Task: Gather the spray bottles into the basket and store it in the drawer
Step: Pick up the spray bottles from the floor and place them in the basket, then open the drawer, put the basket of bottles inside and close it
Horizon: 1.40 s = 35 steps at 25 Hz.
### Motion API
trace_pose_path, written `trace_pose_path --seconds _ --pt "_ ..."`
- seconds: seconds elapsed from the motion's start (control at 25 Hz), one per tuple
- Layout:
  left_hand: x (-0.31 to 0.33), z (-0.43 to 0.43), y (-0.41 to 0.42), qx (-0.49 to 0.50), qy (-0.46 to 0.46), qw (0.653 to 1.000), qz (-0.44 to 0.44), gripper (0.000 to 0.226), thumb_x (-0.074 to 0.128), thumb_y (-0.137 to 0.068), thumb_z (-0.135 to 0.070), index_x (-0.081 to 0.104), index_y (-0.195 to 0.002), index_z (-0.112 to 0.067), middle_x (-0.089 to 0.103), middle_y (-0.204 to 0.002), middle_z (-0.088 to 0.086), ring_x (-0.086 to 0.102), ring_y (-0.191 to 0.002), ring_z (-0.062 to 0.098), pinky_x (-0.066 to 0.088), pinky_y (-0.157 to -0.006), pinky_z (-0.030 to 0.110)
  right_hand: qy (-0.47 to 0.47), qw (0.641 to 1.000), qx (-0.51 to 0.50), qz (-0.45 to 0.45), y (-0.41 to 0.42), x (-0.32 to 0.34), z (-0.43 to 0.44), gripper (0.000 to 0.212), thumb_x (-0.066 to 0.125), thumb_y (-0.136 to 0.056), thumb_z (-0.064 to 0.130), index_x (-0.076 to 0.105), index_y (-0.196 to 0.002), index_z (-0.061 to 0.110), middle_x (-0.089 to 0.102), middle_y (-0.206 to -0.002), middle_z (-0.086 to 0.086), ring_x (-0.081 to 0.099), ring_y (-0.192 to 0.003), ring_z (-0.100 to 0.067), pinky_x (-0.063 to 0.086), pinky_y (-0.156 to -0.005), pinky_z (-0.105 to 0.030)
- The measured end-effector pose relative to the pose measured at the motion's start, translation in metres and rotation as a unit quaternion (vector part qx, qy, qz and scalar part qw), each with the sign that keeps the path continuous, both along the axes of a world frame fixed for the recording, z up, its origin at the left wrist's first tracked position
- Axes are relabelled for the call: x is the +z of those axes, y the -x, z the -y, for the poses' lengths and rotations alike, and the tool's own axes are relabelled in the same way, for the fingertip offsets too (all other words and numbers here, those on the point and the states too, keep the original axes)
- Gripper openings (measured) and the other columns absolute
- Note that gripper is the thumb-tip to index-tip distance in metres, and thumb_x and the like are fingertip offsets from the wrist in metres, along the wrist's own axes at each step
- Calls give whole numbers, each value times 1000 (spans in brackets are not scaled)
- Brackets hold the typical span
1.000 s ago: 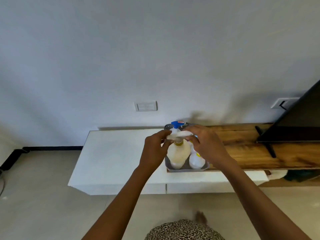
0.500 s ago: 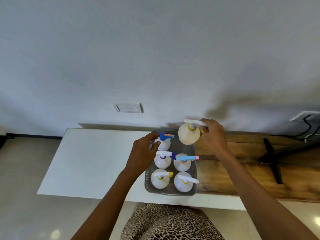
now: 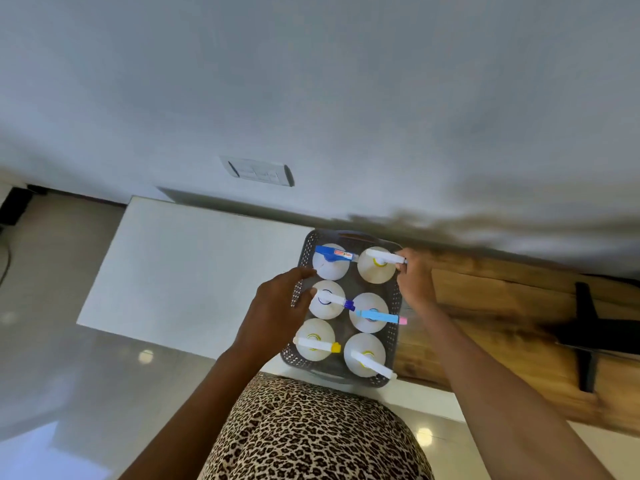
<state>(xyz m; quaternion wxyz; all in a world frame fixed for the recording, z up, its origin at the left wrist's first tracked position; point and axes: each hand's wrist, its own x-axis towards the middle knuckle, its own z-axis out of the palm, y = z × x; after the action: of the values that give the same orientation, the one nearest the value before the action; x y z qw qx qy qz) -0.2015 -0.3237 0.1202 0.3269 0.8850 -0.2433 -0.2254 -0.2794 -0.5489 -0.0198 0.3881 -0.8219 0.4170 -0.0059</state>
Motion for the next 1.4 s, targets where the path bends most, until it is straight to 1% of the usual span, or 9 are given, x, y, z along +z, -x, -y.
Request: trace_pose_path --seconds 0.36,0.48,0.64,0.84,1.0,1.12,1.24,1.32,1.4 --pt "-9 -10 1 11 -18 999 -37 30 57 -87 -19 57 -117 -19 63 -122 2 59 -107 16 41 -87 20 12 1000 5 4 -8 -10 -3 19 50 -88 -4 59 -103 4 61 -101 -19 58 -93 -31 44 -71 -30" --pt "-9 -15 -5 -5 -3 999 -34 30 57 -87 -19 57 -117 -17 63 -124 2 58 -109 17 41 -89 21 -4 999 -32 -1 -5 -6 -5 31 56 -85 -4 56 -115 5 60 -115 -19 56 -105 -33 50 -88 -38" --pt "-10 -20 -24 -47 13 998 -30 30 56 -88 -17 57 -117 -15 63 -122 4 58 -111 17 42 -94 24 -28 992 -122 31 -2 15 -10 46 64 -82 0 50 -125 6 54 -129 -16 51 -118 -29 47 -99 -38" --pt "-17 -14 -67 -135 52 989 -13 25 59 -86 -14 62 -110 -15 67 -113 6 59 -100 13 44 -88 26 -59 935 -326 125 30 54 -43 34 65 -83 10 56 -116 13 58 -114 0 53 -105 -10 44 -80 -22" --pt "-33 12 -103 -178 43 983 -33 17 58 -87 -18 64 -102 -16 69 -105 5 62 -98 21 47 -86 31 -74 852 -481 192 69 65 -94 19 61 -87 13 61 -105 12 61 -95 3 57 -83 -3 46 -69 -9" --pt "-51 44 -116 -227 -16 973 -46 22 51 -90 -28 64 -100 -14 68 -100 7 58 -87 18 37 -76 24 -128 726 -640 218 93 48 -141 8 55 -88 10 62 -87 15 61 -78 3 56 -71 -10 48 -64 -11" --pt "-65 84 -117 -273 -79 957 -49 38 39 -94 -40 62 -98 -10 66 -98 13 55 -86 24 32 -73 26 -280 574 -733 234 104 13 -182 14 50 -91 5 59 -102 4 59 -96 -10 55 -94 -22 46 -86 -31" --pt "-82 113 -117 -305 -112 944 -52 41 35 -95 -38 61 -104 -7 64 -108 16 55 -97 29 36 -76 28 -370 511 -747 211 99 -11 -205 26 47 -94 8 53 -118 1 52 -108 -13 51 -103 -26 44 -94 -36" --pt "-105 141 -120 -325 -155 932 -50 35 38 -96 -25 57 -115 -2 59 -121 19 53 -111 33 40 -88 34 -418 480 -747 192 86 -37 -222 31 47 -95 10 49 -124 0 52 -108 -13 49 -112 -29 41 -98 -40"
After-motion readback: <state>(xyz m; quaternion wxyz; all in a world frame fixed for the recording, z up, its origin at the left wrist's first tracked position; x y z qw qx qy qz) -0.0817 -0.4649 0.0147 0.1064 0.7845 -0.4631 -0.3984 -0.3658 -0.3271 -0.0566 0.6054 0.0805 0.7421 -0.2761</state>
